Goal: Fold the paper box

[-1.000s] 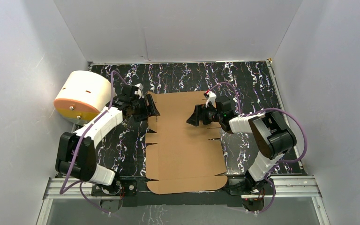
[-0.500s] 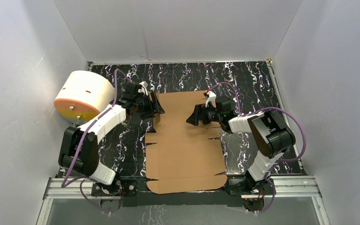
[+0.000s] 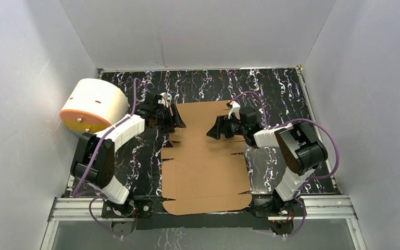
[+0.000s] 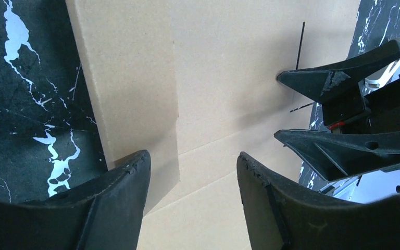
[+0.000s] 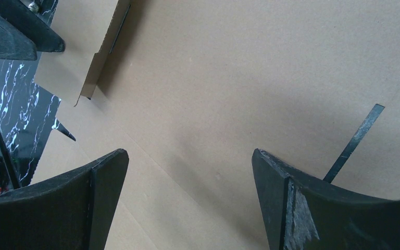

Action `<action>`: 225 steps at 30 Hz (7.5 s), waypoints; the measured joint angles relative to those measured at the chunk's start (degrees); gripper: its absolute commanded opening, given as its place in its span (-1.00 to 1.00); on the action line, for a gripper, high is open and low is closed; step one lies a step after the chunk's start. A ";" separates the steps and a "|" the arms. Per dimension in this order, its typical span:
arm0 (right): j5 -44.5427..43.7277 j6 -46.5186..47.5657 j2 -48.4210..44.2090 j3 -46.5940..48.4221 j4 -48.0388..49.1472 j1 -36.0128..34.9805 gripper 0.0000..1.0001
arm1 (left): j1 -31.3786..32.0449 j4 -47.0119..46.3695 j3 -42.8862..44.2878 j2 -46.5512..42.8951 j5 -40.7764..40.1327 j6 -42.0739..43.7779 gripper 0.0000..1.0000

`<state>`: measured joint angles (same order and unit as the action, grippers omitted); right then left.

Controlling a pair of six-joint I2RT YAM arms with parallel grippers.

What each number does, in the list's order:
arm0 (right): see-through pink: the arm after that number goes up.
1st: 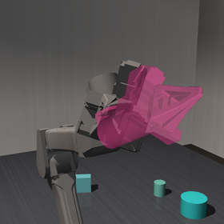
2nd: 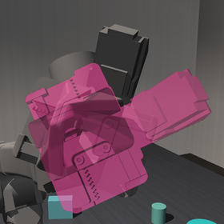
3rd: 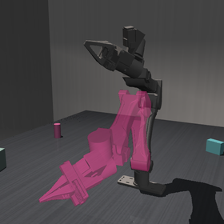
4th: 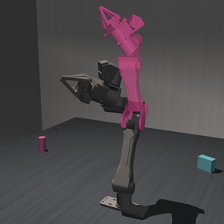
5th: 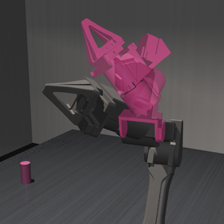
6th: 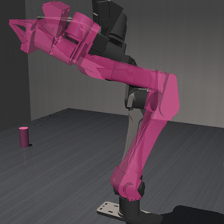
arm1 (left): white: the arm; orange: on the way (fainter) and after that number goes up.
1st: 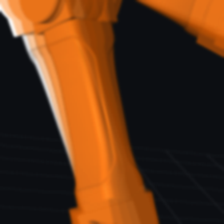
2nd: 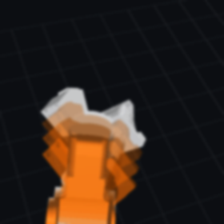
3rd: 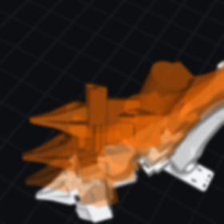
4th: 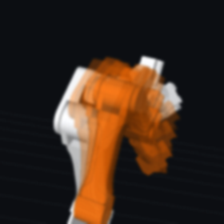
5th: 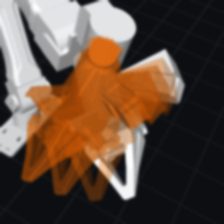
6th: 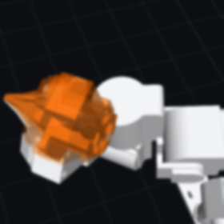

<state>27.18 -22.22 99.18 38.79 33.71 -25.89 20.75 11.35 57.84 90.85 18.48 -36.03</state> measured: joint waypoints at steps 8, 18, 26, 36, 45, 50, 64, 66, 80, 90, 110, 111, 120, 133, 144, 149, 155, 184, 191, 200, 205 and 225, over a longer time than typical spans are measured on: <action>0.24 -0.09 0.52 0.00 1.03 0.00 0.97 | 0.11 -0.66 0.00 1.01 -0.09 0.02 0.17; 0.20 0.81 -0.66 0.11 -1.29 -0.02 0.97 | 0.11 2.43 1.25 -1.44 -3.08 1.03 0.26; 0.26 1.40 -5.16 0.02 -8.39 -0.02 0.97 | 0.09 4.94 -1.49 -14.21 -6.45 1.01 0.33; 0.42 1.55 -10.73 -1.57 -12.44 -1.55 0.97 | 0.09 9.75 -12.20 -26.91 -10.47 -1.33 0.43; -0.26 1.60 -10.75 -3.45 -13.84 -3.13 0.97 | 0.09 9.94 -19.17 -28.41 -12.00 -3.19 0.54; -0.96 1.60 -10.38 -3.80 -13.75 -3.23 0.97 | 0.09 7.50 -21.33 -25.27 -12.00 -3.65 0.61; -1.77 1.40 -9.55 -4.44 -11.41 -3.87 0.97 | 0.09 0.26 -24.81 -18.62 -10.34 -4.96 0.57; -1.75 1.40 -9.55 -4.83 -10.58 -3.87 0.97 | 0.04 -0.90 -24.81 -18.29 -9.81 -5.11 0.53; -3.08 1.36 -8.17 -4.96 -7.06 -4.02 0.97 | -0.15 -0.13 -24.28 -21.77 -6.38 -5.81 0.29; -3.41 1.36 -7.91 -4.98 -6.34 -4.37 0.97 | 0.42 -1.73 -20.20 -22.67 -0.46 -7.58 0.25; -3.48 1.14 -7.63 -5.22 -5.27 -4.72 0.97 | 0.00 1.16 -21.66 -23.85 -10.56 -5.73 0.41; -3.48 1.14 -7.61 -5.22 -5.25 -4.76 0.97 | -0.61 1.11 -22.51 -23.74 -10.69 -5.68 0.40; -3.56 1.16 -7.56 -5.22 -5.18 -4.90 0.97 | -1.90 -1.01 -26.27 -20.00 -10.01 -5.51 0.32; -4.42 1.18 -7.32 -5.22 -4.55 -4.87 0.97 | -2.36 -2.99 -25.97 -18.18 -5.68 -3.85 0.02; -4.52 1.16 -6.93 -5.22 -3.72 -4.94 0.97 | 2.16 -4.20 -21.38 -18.71 -0.92 -4.72 -0.02; -4.50 1.14 -6.93 -5.22 -3.69 -4.94 0.97 | 4.26 -5.20 -19.39 -17.22 -0.50 -5.16 -0.01; -4.50 1.14 -6.93 -5.22 -3.69 -4.94 0.97 | 6.47 -7.58 -18.71 -11.39 -0.48 -5.99 -0.01; -11.98 11.52 -11.50 18.23 -29.29 4.55 0.97 | 4.74 -0.85 3.61 -6.21 -9.31 2.19 0.66; -6.93 10.32 -1.62 24.87 -29.75 13.84 0.82 | 3.19 -2.40 9.09 7.72 -6.36 3.30 0.69; -0.11 4.94 12.81 33.07 -29.00 19.47 0.75 | 3.19 -4.55 14.14 18.01 -3.54 5.20 0.69; 1.18 4.13 17.88 36.72 -28.83 19.21 0.75 | 3.19 -4.63 15.43 20.48 -2.99 6.29 0.69; 2.38 3.67 23.12 40.74 -26.34 17.55 0.75 | 2.93 -4.98 16.92 22.32 -0.81 7.91 0.66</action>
<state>29.56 -18.55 122.30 79.53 7.38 -8.34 23.68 6.37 74.76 113.16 17.67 -28.12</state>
